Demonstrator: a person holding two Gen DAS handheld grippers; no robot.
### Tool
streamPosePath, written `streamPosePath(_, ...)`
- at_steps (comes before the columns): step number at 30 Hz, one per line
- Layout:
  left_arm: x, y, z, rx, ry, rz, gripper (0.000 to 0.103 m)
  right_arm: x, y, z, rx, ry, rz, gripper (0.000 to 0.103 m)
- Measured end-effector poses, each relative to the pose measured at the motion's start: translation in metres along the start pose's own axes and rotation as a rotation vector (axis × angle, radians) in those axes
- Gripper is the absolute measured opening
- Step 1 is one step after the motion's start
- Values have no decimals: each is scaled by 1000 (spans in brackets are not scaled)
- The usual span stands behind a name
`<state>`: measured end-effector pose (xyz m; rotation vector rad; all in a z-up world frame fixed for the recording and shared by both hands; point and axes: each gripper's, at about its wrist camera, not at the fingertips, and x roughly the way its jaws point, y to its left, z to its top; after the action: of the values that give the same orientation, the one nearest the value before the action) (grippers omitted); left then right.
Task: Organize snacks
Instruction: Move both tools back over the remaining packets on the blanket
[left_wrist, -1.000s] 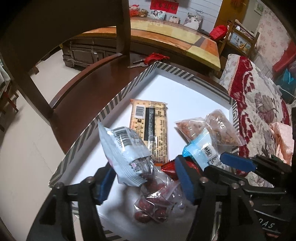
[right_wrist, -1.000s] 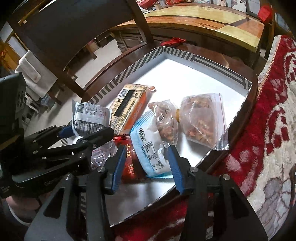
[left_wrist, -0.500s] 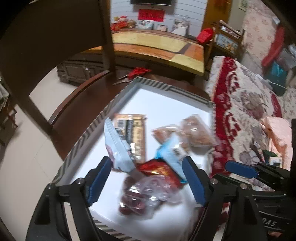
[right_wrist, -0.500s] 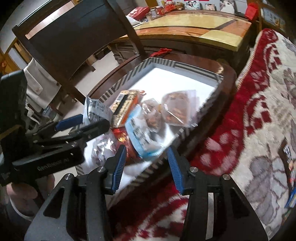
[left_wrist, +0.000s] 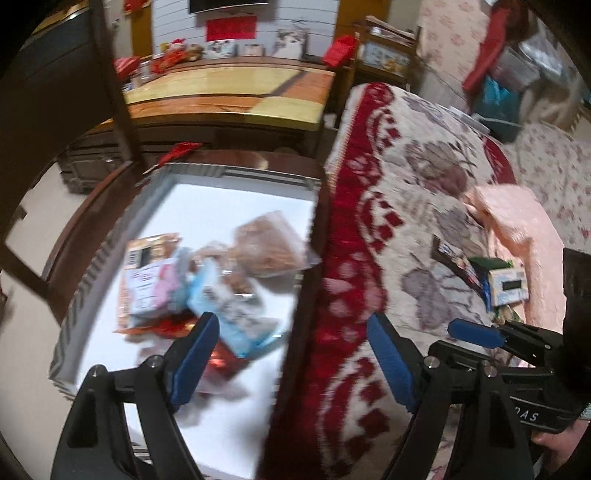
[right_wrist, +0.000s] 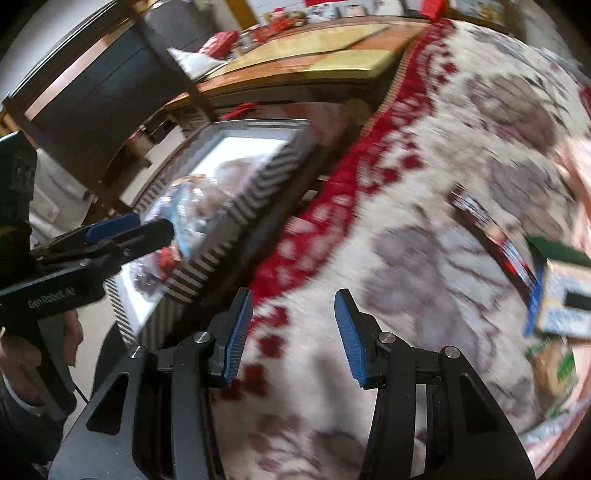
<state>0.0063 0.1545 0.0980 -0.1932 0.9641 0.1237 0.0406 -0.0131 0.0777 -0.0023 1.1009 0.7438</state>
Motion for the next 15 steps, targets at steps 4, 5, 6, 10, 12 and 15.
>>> streamPosePath(4, 6, -24, 3, 54, 14, -43, 84, -17, -33, -16, 56, -15, -33, 46)
streamPosePath(5, 8, -31, 3, 73, 17, -60, 84, -21, -40, -21, 66, -20, -41, 46)
streamPosePath(6, 10, -37, 5, 91, 21, -80, 84, -25, -47, -25, 76, -24, -50, 46)
streamPosePath(10, 25, -69, 11, 165, 38, -180, 84, -38, -76, -39, 131, -38, -75, 46)
streamPosePath(12, 34, -85, 15, 206, 44, -216, 84, -42, -86, -45, 155, -43, -78, 46)
streamPosePath(15, 50, -113, 21, 280, 63, -253, 84, -47, -99, -51, 182, -50, -86, 46)
